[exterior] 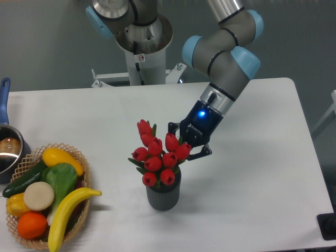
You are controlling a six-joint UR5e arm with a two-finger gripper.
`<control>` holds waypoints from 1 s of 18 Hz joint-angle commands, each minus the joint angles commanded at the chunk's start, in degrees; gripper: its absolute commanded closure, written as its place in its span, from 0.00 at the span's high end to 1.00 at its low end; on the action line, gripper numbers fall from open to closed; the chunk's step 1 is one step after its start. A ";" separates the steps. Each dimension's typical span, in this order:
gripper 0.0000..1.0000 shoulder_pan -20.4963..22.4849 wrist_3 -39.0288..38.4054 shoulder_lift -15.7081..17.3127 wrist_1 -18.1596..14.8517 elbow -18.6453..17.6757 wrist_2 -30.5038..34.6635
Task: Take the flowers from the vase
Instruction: 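Close the gripper around the tulip stems, then lift the tulip bouquet up out of the grey vase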
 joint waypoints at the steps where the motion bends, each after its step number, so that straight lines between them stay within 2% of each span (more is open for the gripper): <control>1: 0.00 0.00 -0.70 0.61 0.00 0.09 -0.35; 3: 0.00 0.00 -4.29 1.93 0.00 0.52 -0.70; 7: 0.00 0.00 -13.70 3.25 0.00 3.69 -1.67; 18: 0.00 1.32 -27.86 4.57 -0.09 10.19 -3.17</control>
